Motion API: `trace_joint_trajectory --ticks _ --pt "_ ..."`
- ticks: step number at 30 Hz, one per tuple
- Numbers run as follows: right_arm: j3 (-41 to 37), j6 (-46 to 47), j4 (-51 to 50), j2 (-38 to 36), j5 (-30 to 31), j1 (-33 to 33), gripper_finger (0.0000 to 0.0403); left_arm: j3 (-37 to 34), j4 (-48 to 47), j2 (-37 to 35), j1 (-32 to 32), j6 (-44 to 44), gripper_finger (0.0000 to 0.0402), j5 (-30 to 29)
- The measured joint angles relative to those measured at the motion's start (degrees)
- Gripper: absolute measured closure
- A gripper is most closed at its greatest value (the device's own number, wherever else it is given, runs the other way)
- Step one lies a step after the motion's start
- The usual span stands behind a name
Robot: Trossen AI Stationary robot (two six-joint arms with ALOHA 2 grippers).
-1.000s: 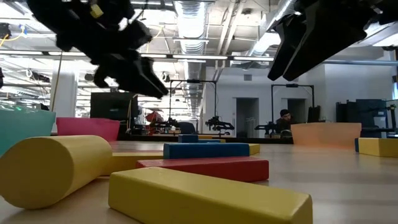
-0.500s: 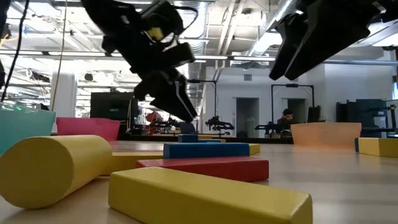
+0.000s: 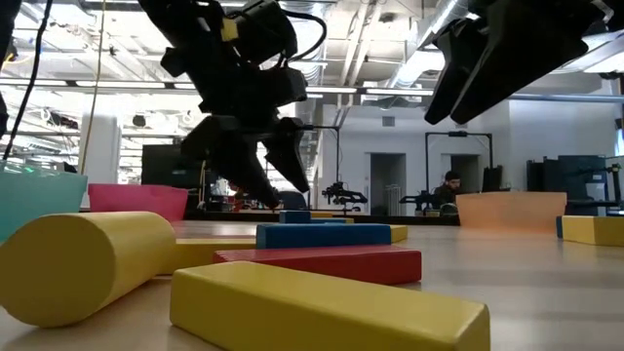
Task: Sort blocks
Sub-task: Put the blue block into the orange bin
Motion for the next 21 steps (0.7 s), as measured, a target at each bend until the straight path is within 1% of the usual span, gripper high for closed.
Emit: trace_joint_trajectory --ticks 4,8,11,14,16,18,21 --pt "0.0 0.0 0.0 0.0 0.0 -0.2 0.0154 0.0 1.0 0.0 0.5 4.2 0.0033 -1.6" --pt "0.0 -0.1 0.4 0.0 0.0 -0.6 0.0154 1.1 0.4 0.0 1.9 6.9 0.0036 -1.8" --pt "0.0 -0.2 0.5 0.0 0.0 -0.6 0.0154 1.2 0.2 0.0 2.9 8.5 0.0045 -0.8" --pt "0.0 -0.2 0.5 0.0 0.0 -0.6 0.0154 1.2 -0.8 0.1 3.7 8.9 0.0054 2.2" --pt "0.0 -0.2 0.6 0.0 0.0 -0.6 0.0154 1.4 -1.5 1.2 4.0 9.9 0.0059 3.1" --pt "0.0 -0.2 0.7 0.0 0.0 -0.9 0.0154 2.2 -3.7 2.9 4.2 10.7 0.0061 3.1" --pt "0.0 -0.3 1.3 0.0 0.0 -1.3 0.0154 4.6 -3.5 6.1 4.1 12.2 0.0062 2.3"
